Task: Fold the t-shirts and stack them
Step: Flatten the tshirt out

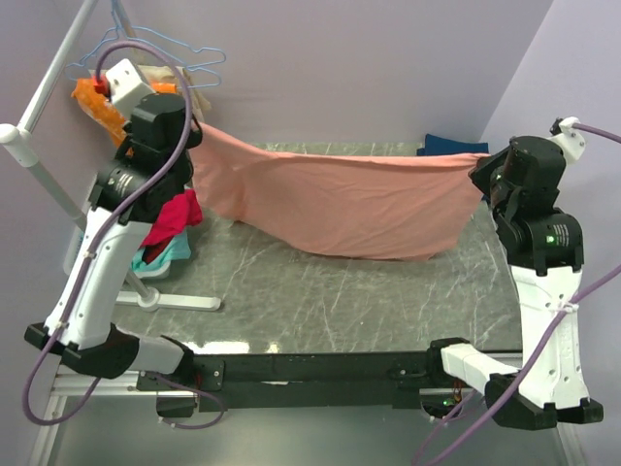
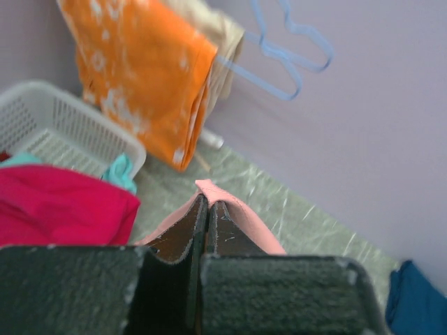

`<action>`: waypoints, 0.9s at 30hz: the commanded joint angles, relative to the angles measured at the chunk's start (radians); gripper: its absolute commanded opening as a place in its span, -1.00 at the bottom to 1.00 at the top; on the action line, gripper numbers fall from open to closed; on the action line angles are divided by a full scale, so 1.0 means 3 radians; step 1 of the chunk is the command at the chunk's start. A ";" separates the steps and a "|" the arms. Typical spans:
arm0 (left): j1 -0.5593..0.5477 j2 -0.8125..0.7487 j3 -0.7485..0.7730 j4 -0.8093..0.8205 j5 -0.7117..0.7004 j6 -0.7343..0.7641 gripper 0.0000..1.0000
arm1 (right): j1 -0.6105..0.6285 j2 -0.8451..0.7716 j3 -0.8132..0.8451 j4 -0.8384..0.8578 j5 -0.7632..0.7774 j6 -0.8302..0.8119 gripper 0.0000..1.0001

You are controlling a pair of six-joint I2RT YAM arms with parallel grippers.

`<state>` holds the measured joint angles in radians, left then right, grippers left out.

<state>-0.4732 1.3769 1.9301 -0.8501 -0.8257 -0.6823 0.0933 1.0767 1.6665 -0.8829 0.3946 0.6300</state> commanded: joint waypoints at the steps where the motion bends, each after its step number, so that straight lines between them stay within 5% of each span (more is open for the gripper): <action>1: 0.0033 -0.0391 0.0173 0.0568 -0.0259 0.0500 -0.98 | -0.0030 -0.0153 0.0121 0.0085 -0.0129 -0.0060 -1.00; 6: 0.0038 -0.0775 0.0065 0.1186 -0.0086 0.0831 -0.98 | -0.0030 -0.0265 0.0192 0.0141 -0.0139 -0.0090 -1.00; 15: 0.0033 -0.0684 0.0193 0.1514 -0.0259 0.1231 -0.98 | -0.0030 -0.0143 0.0381 0.0248 -0.0093 -0.0126 -1.00; 27: 0.0033 -0.1020 0.0255 0.1229 -0.0075 0.1175 -0.98 | -0.0030 -0.0470 0.0402 0.0223 -0.0359 -0.0229 -1.00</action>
<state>-0.4728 1.1904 1.9842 -0.5030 -0.8349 -0.3340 0.0937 1.0077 1.7546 -0.8471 0.2821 0.5964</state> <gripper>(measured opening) 0.023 0.018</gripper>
